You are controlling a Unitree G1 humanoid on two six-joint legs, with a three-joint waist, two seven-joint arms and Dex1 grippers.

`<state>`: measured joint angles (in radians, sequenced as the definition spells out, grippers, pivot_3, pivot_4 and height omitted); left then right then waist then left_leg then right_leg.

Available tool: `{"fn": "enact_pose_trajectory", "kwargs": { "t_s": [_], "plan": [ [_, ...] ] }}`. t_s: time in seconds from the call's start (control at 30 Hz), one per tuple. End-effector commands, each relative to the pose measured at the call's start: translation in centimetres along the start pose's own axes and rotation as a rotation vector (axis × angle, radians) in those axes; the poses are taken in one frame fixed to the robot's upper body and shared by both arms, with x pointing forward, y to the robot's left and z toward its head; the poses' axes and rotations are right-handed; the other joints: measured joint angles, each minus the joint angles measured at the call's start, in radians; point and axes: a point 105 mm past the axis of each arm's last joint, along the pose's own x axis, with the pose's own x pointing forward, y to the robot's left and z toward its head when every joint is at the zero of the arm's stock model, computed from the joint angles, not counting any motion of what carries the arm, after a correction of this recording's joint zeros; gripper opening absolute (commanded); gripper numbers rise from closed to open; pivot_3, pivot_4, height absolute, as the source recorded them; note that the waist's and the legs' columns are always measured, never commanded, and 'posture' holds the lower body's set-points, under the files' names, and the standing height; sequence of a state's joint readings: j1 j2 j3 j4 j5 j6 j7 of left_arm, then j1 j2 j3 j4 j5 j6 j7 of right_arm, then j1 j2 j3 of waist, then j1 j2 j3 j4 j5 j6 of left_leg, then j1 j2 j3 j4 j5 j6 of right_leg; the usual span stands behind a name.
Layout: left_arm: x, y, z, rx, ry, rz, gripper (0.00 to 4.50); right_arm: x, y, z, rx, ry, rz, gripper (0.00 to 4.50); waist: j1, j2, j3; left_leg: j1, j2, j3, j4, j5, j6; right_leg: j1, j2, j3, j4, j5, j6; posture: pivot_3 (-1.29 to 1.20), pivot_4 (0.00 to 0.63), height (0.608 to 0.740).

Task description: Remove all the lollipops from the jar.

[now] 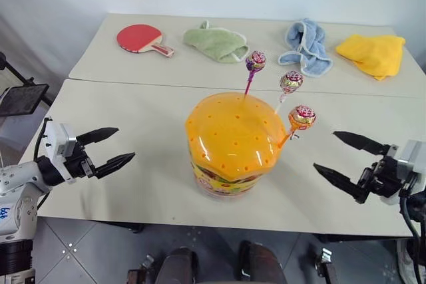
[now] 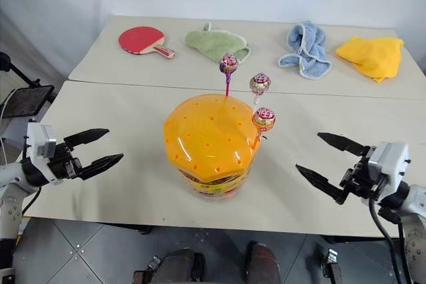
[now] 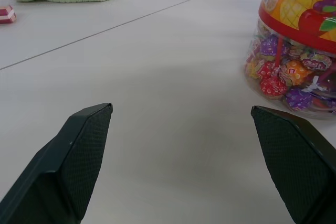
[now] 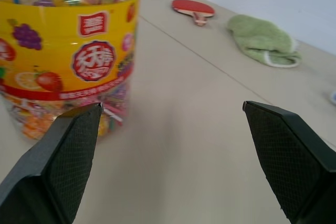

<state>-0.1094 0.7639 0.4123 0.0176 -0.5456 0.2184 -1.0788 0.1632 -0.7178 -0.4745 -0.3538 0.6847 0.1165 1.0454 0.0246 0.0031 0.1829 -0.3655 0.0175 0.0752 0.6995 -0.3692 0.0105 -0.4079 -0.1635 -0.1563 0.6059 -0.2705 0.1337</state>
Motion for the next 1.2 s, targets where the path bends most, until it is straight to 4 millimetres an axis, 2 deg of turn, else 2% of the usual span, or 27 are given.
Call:
{"fn": "enact_pose_trajectory", "kwargs": {
  "t_s": [0.03,0.1,0.13,0.2,0.27,0.33,0.43,0.5,0.63,0.8,1.0,1.17,1.2],
  "plan": [
    [0.1,0.0,0.4,0.043,0.01,-0.025,4.5,0.1,0.1,0.4,-0.043,-0.013,-0.012,4.47,0.0,0.0,0.0,0.0,0.0,0.0,0.0,0.0,0.0,0.0,0.0,0.0,0.0,0.0,0.0,0.0,0.15,0.74],
    [0.8,-0.1,0.7,0.008,-0.016,-0.061,4.5,0.3,0.0,0.3,-0.054,-0.016,-0.01,4.47,0.0,0.0,0.0,0.0,0.0,0.0,0.0,0.0,0.0,0.0,0.0,0.0,0.0,0.0,0.0,0.0,0.15,0.74],
    [1.7,-0.2,2.6,-0.012,-0.107,-0.1,4.5,0.3,0.0,0.8,-0.044,-0.045,-0.007,4.47,0.001,0.0,0.0,0.0,0.0,0.0,0.0,0.0,0.0,0.0,0.0,0.0,0.0,0.0,0.0,0.0,0.15,0.74],
    [2.7,-0.2,4.9,-0.033,-0.212,-0.155,4.5,0.4,0.0,1.5,-0.032,-0.081,-0.003,4.47,0.003,-0.001,0.0,-0.001,0.0,-0.001,0.002,0.0,0.0,0.0,0.0,0.0,0.0,0.0,0.0,0.0,0.15,0.74],
    [3.1,-1.0,9.6,-0.124,-0.433,-0.269,4.5,-0.1,0.1,4.3,-0.019,-0.214,-0.052,4.47,0.003,-0.001,0.0,-0.002,0.0,-0.002,0.003,0.0,0.0,0.0,0.0,-0.001,0.001,0.0,0.0,0.0,0.15,0.74],
    [3.2,-2.1,12.1,-0.16,-0.546,-0.365,4.5,-0.7,0.8,5.9,0.016,-0.273,-0.07,4.47,0.0,-0.001,0.0,-0.002,0.0,-0.005,0.003,0.0,0.0,0.0,0.0,-0.001,0.002,0.0,0.0,0.0,0.15,0.74],
    [3.0,-2.8,12.5,-0.195,-0.572,-0.413,4.5,-0.8,3.0,7.1,0.035,-0.323,-0.036,4.47,-0.004,-0.001,-0.001,0.0,0.0,-0.007,0.0,-0.001,-0.001,0.0,0.0,-0.002,0.004,0.0,0.0,0.0,0.15,0.74],
    [2.9,-3.4,11.9,-0.215,-0.535,-0.452,4.5,-0.1,4.4,7.4,0.07,-0.328,0.021,4.47,-0.011,-0.001,0.0,0.002,0.0,-0.007,-0.002,-0.001,-0.001,0.001,0.0,-0.001,0.003,0.0,0.0,0.0,0.15,0.74],
    [2.6,-3.8,11.5,-0.238,-0.502,-0.51,4.5,0.9,5.9,8.1,0.114,-0.332,0.124,4.47,-0.014,-0.001,0.0,0.009,0.0,-0.006,0.0,0.0,0.0,0.008,0.001,0.002,0.0,0.0,0.0,0.0,0.15,0.74],
    [2.3,-4.1,12.1,-0.231,-0.505,-0.564,4.5,2.8,5.5,9.3,0.138,-0.336,0.181,4.47,-0.006,-0.001,0.0,0.013,0.0,-0.007,0.0,-0.001,0.001,0.014,0.001,0.004,-0.004,0.0,0.0,0.0,0.15,0.74],
    [1.9,-4.5,12.0,-0.232,-0.503,-0.572,4.5,4.7,4.9,9.4,0.168,-0.318,0.204,4.47,-0.001,-0.001,0.0,0.012,0.0,-0.008,-0.001,-0.003,0.001,0.013,0.002,0.002,-0.004,0.0,0.0,0.0,0.15,0.74],
    [2.0,-4.9,12.0,-0.225,-0.516,-0.568,4.5,6.0,5.2,9.8,0.198,-0.331,0.268,4.47,-0.002,-0.001,0.0,0.011,0.001,-0.008,-0.001,-0.003,0.001,0.014,0.002,0.001,-0.005,0.0,0.0,0.0,0.15,0.74],
    [2.0,-4.9,12.0,-0.225,-0.521,-0.565,4.5,6.2,5.3,9.9,0.207,-0.335,0.284,4.09,-0.001,-0.001,0.0,0.011,0.001,-0.008,-0.001,-0.003,0.001,0.014,0.002,0.002,-0.005,0.0,0.0,0.0,0.15,0.74]
  ]
}}
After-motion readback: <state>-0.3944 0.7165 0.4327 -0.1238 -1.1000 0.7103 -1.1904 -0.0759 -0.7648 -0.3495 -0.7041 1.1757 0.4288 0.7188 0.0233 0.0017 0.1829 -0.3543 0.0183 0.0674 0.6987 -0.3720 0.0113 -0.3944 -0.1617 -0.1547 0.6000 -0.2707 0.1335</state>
